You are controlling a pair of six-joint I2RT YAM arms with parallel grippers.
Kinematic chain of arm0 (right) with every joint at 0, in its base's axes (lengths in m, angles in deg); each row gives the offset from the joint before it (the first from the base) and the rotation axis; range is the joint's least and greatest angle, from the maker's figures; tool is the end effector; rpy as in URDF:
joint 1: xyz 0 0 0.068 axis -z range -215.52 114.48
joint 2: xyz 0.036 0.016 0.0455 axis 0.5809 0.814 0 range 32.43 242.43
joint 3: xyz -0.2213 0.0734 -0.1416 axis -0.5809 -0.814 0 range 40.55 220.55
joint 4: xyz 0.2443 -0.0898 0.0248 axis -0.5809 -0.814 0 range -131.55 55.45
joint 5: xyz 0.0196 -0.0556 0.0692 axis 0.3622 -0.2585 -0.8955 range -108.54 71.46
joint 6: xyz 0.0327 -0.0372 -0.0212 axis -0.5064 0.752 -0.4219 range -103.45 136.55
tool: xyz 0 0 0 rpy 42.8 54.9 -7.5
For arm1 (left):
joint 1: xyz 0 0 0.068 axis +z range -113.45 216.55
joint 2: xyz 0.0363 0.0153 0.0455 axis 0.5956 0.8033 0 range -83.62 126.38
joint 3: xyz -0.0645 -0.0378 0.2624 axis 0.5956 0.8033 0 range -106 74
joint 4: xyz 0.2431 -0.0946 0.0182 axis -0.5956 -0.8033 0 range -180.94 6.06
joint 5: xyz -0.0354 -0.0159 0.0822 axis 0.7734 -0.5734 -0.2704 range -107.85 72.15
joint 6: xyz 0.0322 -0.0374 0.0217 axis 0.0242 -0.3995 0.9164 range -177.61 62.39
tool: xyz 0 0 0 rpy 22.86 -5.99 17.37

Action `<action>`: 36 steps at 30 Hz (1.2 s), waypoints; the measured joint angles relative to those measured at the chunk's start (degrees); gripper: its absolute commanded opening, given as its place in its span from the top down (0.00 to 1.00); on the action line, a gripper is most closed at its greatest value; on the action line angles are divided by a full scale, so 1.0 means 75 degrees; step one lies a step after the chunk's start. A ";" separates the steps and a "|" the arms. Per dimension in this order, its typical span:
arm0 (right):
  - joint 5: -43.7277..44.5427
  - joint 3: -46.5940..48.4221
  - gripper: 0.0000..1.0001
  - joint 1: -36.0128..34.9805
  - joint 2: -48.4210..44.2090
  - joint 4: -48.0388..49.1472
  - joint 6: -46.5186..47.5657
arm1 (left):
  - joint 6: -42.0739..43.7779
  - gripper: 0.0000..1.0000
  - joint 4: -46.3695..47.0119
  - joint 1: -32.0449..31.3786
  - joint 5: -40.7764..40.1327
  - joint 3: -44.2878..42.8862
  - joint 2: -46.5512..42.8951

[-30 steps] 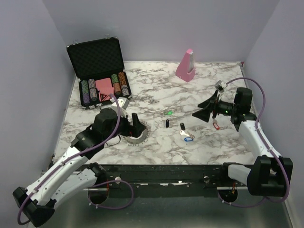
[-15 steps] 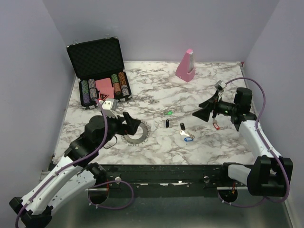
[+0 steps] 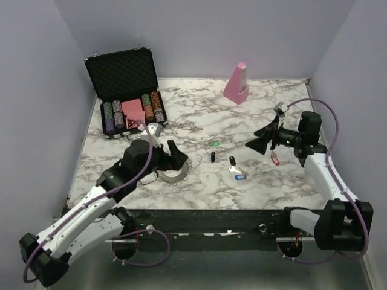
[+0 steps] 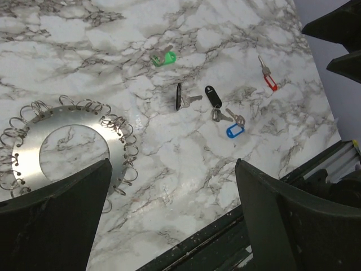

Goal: Put the keys on the keyring

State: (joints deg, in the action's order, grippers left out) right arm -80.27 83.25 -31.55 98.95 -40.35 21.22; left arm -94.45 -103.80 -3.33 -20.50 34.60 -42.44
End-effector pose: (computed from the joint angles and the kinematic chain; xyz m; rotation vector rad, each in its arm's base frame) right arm 0.2437 0.0146 0.2667 -0.6452 1.8194 1.0068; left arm 0.1316 -0.1076 0.2993 0.0223 2.0431 -0.8238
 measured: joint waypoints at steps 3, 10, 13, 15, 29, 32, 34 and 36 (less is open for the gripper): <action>0.0003 0.0000 0.00 0.0000 -0.0026 -0.0009 0.0035 | -0.0131 0.01 -0.0009 0.0000 0.0300 -0.0099 0.0618; 0.0093 0.0000 0.00 0.0000 -0.0029 -0.0067 0.0157 | -0.0230 0.08 -0.0650 -0.0303 0.0306 -0.0577 0.1836; 0.0108 0.0000 0.00 0.0003 -0.0029 -0.0076 0.0189 | -0.0099 0.12 -0.0866 -0.0402 0.0119 -0.1052 0.2515; 0.0114 0.0000 0.00 0.0000 -0.0029 -0.0087 0.0192 | 0.0050 0.14 -0.0915 -0.0417 0.0003 -0.1306 0.2914; 0.0090 0.0020 0.03 -0.0009 0.0006 -0.0557 0.0918 | 0.1119 0.16 -0.1040 -0.0187 0.0192 -0.1801 0.3701; 0.0087 0.0111 0.05 -0.0079 0.0152 -0.0953 0.1370 | 0.1026 0.17 -0.0402 0.0434 0.1096 -0.1352 0.3232; 0.0090 0.0166 0.05 -0.0114 0.0259 -0.1134 0.1594 | 0.0673 0.17 0.0353 0.0935 0.1877 -0.0839 0.2938; 0.0087 0.0172 0.05 -0.0137 0.0312 -0.1268 0.1749 | 0.0280 0.19 0.0991 0.1236 0.2512 -0.0460 0.2926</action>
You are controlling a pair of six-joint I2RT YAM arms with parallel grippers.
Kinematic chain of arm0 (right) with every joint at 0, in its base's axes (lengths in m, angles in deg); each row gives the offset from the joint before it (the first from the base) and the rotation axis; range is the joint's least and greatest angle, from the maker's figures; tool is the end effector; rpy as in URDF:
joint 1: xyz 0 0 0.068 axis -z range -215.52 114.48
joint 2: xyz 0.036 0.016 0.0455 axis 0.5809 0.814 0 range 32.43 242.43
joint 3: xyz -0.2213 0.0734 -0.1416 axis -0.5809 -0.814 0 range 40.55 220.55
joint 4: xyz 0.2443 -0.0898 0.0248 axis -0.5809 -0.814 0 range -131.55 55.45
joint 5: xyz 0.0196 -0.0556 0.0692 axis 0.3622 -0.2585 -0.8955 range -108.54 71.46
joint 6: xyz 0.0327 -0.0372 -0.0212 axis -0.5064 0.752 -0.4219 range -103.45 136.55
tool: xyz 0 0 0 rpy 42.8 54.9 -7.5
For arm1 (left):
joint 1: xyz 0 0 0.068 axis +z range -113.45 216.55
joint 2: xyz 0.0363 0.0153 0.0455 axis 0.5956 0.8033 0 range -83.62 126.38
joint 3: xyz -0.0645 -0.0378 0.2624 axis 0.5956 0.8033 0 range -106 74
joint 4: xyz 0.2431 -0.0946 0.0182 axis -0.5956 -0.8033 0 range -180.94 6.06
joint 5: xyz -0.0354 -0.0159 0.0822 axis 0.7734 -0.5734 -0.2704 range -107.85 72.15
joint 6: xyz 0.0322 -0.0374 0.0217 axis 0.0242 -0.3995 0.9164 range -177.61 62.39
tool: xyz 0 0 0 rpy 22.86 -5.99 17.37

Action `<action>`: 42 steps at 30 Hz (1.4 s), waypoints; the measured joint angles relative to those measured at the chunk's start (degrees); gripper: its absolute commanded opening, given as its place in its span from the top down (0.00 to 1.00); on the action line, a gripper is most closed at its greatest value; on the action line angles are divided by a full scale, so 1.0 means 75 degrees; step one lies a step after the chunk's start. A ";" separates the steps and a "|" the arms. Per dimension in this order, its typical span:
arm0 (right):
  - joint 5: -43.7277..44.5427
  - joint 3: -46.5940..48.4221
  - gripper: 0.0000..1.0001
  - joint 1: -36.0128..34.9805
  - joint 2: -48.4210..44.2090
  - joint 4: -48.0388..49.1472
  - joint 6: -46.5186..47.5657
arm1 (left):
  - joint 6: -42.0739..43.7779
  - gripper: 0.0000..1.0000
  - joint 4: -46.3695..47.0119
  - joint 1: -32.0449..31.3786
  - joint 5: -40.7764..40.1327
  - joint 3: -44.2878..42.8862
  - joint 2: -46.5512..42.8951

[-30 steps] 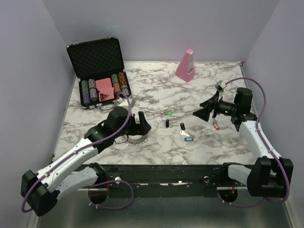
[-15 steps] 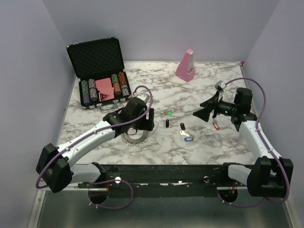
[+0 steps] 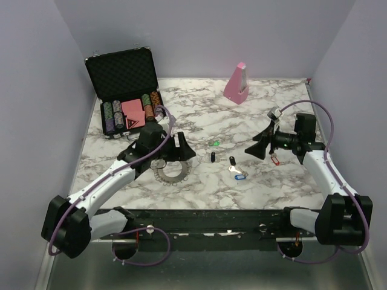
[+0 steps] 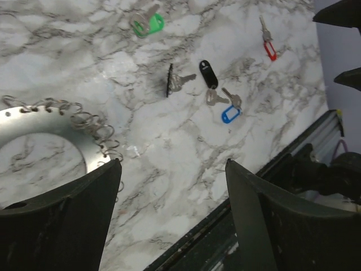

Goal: Put the keys on the keyring

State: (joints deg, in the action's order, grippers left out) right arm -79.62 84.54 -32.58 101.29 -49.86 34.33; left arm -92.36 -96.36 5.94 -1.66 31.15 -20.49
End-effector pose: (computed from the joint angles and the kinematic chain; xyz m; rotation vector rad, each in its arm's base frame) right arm 0.2433 0.0188 0.2523 -0.7780 1.8556 0.9643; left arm 0.2037 -0.1319 0.2619 0.0944 2.2743 -0.9410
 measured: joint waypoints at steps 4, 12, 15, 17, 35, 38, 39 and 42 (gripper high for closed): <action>-0.0006 0.0000 0.05 -0.0020 0.0006 -0.0146 0.0119 | -0.0597 0.23 0.0892 -0.0047 0.0956 -0.0047 0.0854; -0.0015 0.0000 0.05 -0.0032 0.0006 -0.0149 0.0149 | -0.0708 0.31 0.0825 -0.0737 0.1023 -0.1679 0.2836; -0.0029 0.0000 0.05 -0.0032 0.0006 -0.0152 0.0146 | -0.0469 0.33 0.0396 -0.1084 0.0562 -0.2629 0.3684; -0.0035 0.0000 0.05 -0.0035 0.0006 -0.0152 0.0146 | -0.0326 0.34 0.0187 -0.1201 0.0321 -0.2935 0.3987; -0.0154 0.0003 0.05 -0.0038 0.0006 -0.0152 0.0096 | 0.0391 0.45 -0.1067 -0.1323 -0.0283 -0.4427 0.5817; -0.0154 0.0000 0.04 -0.0038 0.0006 -0.0149 0.0093 | 0.0466 0.47 -0.1157 -0.1323 -0.0309 -0.4529 0.5939; -0.0154 0.0000 0.04 -0.0044 0.0006 -0.0149 0.0093 | 0.0478 0.47 -0.1177 -0.1320 -0.0306 -0.4540 0.5980; -0.0157 0.0000 0.04 -0.0044 0.0006 -0.0152 0.0093 | 0.0501 0.49 -0.1227 -0.1326 -0.0306 -0.4570 0.6097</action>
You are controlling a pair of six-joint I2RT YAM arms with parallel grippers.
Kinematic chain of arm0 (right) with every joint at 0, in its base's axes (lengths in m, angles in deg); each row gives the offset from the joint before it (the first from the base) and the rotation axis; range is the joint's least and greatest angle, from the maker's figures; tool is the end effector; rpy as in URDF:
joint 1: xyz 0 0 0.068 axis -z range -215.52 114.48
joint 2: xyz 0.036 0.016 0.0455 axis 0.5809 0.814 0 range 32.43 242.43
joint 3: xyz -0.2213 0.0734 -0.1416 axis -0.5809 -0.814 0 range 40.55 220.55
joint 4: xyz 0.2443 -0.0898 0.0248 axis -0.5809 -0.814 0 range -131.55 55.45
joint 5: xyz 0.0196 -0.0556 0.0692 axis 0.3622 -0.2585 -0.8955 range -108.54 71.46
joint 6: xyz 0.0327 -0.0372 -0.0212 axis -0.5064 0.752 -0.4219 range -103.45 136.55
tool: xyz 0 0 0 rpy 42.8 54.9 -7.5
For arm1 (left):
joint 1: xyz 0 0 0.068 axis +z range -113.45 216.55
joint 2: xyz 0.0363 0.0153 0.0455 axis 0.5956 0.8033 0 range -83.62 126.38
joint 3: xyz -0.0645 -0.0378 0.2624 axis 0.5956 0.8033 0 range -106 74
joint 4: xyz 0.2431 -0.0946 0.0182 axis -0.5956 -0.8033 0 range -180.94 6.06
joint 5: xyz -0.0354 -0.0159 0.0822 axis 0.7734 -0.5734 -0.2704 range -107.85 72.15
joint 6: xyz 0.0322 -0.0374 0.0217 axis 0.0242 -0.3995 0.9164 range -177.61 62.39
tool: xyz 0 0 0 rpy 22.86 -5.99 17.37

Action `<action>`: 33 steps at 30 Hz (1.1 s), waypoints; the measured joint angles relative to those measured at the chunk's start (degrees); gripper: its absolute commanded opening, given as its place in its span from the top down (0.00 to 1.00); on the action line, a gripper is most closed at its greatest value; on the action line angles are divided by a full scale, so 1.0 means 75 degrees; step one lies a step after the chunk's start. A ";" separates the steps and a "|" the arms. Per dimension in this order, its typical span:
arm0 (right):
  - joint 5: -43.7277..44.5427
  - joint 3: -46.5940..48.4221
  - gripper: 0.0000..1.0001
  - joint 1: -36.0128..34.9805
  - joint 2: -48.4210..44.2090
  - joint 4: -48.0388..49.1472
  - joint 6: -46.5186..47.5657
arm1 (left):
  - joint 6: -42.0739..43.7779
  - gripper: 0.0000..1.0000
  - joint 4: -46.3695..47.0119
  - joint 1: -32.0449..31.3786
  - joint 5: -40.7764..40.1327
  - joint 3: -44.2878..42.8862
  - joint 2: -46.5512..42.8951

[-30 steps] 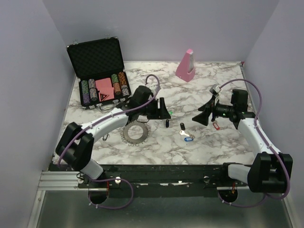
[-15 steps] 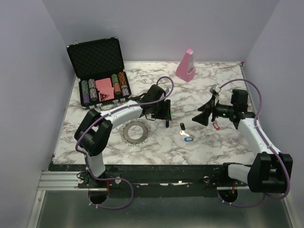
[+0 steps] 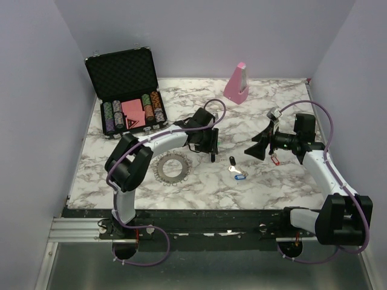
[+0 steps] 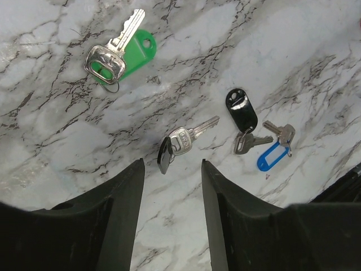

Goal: Put the keys on the keyring

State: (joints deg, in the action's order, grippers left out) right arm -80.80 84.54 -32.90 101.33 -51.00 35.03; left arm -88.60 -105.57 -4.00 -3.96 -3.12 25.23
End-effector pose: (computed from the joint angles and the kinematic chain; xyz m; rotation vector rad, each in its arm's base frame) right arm 0.2416 0.0206 0.2512 -0.7938 1.8520 0.9934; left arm 0.3062 -0.2731 0.1984 0.3281 2.6361 -0.7758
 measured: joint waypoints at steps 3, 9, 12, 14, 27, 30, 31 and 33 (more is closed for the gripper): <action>0.0000 0.0003 0.04 -0.0003 0.0000 0.0003 0.0000 | 0.0020 0.51 -0.0052 -0.0009 0.0000 0.0000 0.0125; -0.0006 0.0000 0.04 -0.0003 0.0000 0.0000 0.0000 | 0.0087 0.59 -0.0111 -0.0012 0.0000 -0.0003 0.0335; -0.0015 0.0003 0.04 -0.0006 0.0000 0.0000 0.0003 | 0.0122 0.61 -0.0140 -0.0012 0.0000 -0.0032 0.0425; -0.0020 0.0000 0.04 -0.0003 0.0000 0.0000 0.0003 | 0.0134 0.61 -0.0149 -0.0012 0.0000 -0.0067 0.0472; -0.0032 0.0003 0.04 -0.0006 0.0000 -0.0003 0.0003 | 0.0154 0.76 -0.0154 -0.0012 0.0012 -0.0291 0.0580; -0.0035 0.0003 0.04 -0.0006 0.0000 -0.0009 0.0003 | 0.0154 0.75 -0.0160 -0.0012 0.0029 -0.0294 0.0586; -0.0035 0.0003 0.04 -0.0006 0.0000 -0.0012 0.0003 | 0.0154 0.75 -0.0160 -0.0012 0.0038 -0.0294 0.0589; -0.0035 0.0003 0.04 -0.0006 0.0000 -0.0015 0.0003 | 0.0154 0.73 -0.0160 -0.0012 0.0044 -0.0294 0.0600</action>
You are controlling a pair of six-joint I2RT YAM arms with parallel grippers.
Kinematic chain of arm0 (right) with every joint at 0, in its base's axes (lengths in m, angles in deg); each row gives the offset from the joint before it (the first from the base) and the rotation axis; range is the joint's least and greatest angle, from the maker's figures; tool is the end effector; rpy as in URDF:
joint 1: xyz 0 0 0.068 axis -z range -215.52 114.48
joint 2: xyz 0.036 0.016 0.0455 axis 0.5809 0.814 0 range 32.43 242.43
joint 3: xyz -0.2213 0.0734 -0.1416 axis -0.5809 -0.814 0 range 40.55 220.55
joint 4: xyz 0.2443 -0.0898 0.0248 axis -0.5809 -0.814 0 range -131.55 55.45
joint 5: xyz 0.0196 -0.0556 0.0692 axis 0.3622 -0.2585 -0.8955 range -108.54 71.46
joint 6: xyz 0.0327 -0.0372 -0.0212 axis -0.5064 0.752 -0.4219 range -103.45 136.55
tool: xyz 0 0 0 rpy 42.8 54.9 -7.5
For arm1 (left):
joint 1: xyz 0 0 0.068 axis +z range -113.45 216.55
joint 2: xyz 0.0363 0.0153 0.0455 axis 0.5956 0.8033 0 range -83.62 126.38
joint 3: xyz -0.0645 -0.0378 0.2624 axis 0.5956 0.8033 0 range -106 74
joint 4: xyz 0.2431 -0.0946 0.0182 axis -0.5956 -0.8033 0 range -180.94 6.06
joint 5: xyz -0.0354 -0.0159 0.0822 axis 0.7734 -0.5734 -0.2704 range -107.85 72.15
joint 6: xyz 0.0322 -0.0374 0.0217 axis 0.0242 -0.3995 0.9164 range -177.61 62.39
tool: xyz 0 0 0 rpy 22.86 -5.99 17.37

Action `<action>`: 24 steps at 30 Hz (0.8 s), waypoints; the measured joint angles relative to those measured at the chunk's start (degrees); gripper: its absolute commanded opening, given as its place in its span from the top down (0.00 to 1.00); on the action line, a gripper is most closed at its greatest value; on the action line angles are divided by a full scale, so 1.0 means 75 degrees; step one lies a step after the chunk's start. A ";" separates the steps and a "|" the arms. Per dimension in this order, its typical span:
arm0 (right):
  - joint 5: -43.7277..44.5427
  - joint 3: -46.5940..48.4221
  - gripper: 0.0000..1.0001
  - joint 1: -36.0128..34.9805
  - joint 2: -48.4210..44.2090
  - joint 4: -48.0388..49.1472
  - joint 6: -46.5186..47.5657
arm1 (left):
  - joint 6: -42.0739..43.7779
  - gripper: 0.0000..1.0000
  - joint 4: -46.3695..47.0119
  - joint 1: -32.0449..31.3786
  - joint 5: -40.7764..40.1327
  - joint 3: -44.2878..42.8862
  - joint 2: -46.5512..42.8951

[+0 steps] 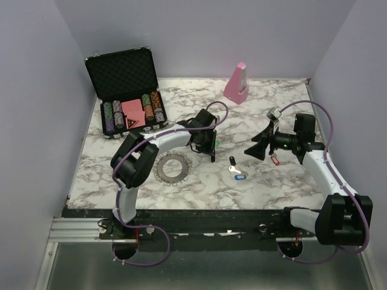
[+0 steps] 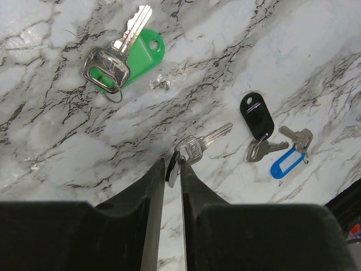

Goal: Put the keys on the keyring

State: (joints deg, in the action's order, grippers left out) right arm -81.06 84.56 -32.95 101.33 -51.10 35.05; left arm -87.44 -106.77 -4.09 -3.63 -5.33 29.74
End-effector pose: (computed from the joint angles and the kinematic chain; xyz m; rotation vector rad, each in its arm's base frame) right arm 0.2414 0.0209 0.2513 -0.7961 1.8500 0.9992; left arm 0.3136 -0.2806 0.1776 0.3560 2.6918 -0.7420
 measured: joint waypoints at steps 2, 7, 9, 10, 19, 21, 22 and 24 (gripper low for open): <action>-0.0006 0.0000 0.04 0.0000 0.0000 -0.0003 0.0000 | -0.0003 0.73 0.0000 0.0000 0.0015 0.0000 0.0017; -0.0015 0.0000 0.04 0.0000 0.0000 -0.0006 0.0000 | 0.0000 0.83 0.0000 0.0000 0.0058 0.0000 0.0038; -0.0015 0.0000 0.04 0.0000 0.0000 -0.0006 0.0000 | 0.0000 1.00 0.0000 0.0000 0.0108 0.0000 0.0041; -0.0017 0.0000 0.04 0.0000 0.0000 -0.0006 0.0000 | -0.0006 1.00 0.0000 0.0000 0.0134 0.0000 0.0041; -0.0189 0.0000 0.04 0.0000 0.0000 -0.0079 0.0125 | 0.0111 1.00 0.0367 0.0000 0.0437 0.0600 -0.0650; -0.0315 0.0003 0.05 0.0000 0.0000 -0.0219 0.0332 | 0.0184 1.00 0.0612 0.0000 0.0609 0.1014 -0.1230; -0.0408 0.0003 0.06 0.0000 0.0000 -0.0315 0.0478 | 0.0245 1.00 0.0799 0.0000 0.0731 0.1236 -0.1545; -0.0667 0.0006 0.07 -0.0003 0.0000 -0.0583 0.0903 | 0.0405 1.00 0.1096 -0.0003 0.0970 0.1667 -0.2183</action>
State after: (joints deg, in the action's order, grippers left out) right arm -86.07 84.61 -32.97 101.33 -55.48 41.83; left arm -84.40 -98.55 -4.11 3.65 7.17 13.37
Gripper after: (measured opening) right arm 0.944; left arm 0.013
